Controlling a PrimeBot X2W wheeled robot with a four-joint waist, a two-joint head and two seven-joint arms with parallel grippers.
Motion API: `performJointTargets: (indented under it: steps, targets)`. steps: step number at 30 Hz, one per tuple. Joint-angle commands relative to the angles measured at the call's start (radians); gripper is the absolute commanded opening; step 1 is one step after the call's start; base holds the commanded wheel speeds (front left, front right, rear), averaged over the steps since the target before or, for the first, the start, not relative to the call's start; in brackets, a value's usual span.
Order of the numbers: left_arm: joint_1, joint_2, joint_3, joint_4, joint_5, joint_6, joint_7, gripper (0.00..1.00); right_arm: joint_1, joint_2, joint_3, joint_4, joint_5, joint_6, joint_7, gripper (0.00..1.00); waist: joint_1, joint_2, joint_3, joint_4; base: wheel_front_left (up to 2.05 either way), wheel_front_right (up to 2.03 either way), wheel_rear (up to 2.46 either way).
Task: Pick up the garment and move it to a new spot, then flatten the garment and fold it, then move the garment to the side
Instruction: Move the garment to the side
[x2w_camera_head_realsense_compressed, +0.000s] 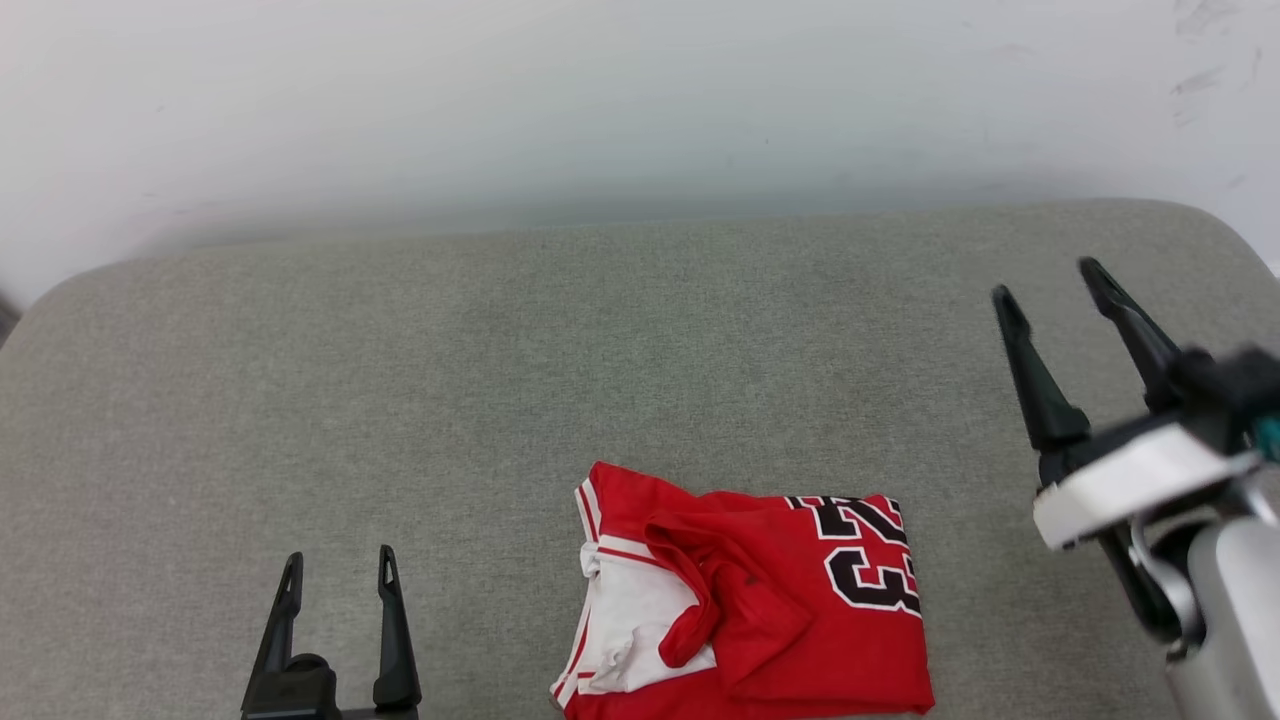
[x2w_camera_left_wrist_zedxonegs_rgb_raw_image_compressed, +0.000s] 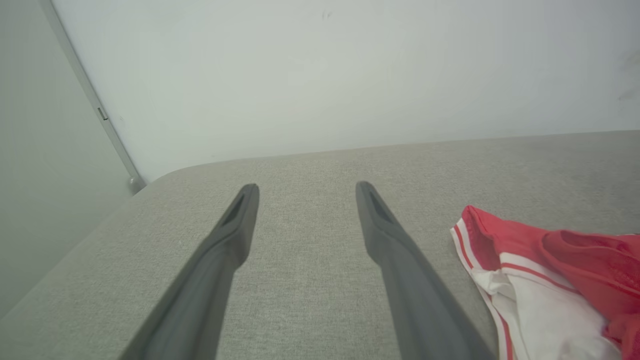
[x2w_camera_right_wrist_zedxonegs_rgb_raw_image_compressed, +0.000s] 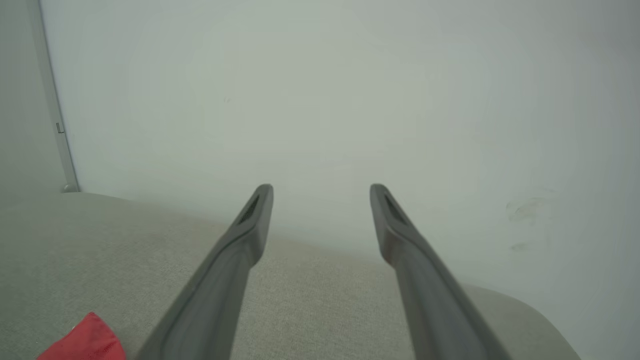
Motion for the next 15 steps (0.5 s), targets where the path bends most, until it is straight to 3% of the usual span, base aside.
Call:
performJointTargets:
  steps: [1, 9, 15]
  targets:
    - [-0.007, -0.002, 0.005, 0.002, -0.004, -0.002, -0.002, 1.0, -0.044, -0.029, 0.035, 0.016, 0.028, 0.0, 0.054, 1.0, 0.0, 0.0, 0.004, 0.001, 0.0, 0.0, 0.0]
    - [-0.022, -0.006, 0.014, 0.007, -0.005, -0.015, -0.002, 1.0, -0.184, -0.23, 0.232, 0.071, 0.36, 0.0, 0.546, 1.0, 0.0, 0.0, 0.027, 0.009, 0.0, 0.0, 0.0]
    - [-0.043, -0.011, 0.017, 0.01, -0.006, -0.025, -0.002, 1.0, -0.14, -0.315, 0.291, 0.106, 0.671, 0.0, 0.858, 1.0, 0.0, 0.0, 0.055, 0.019, 0.0, 0.0, 0.0]
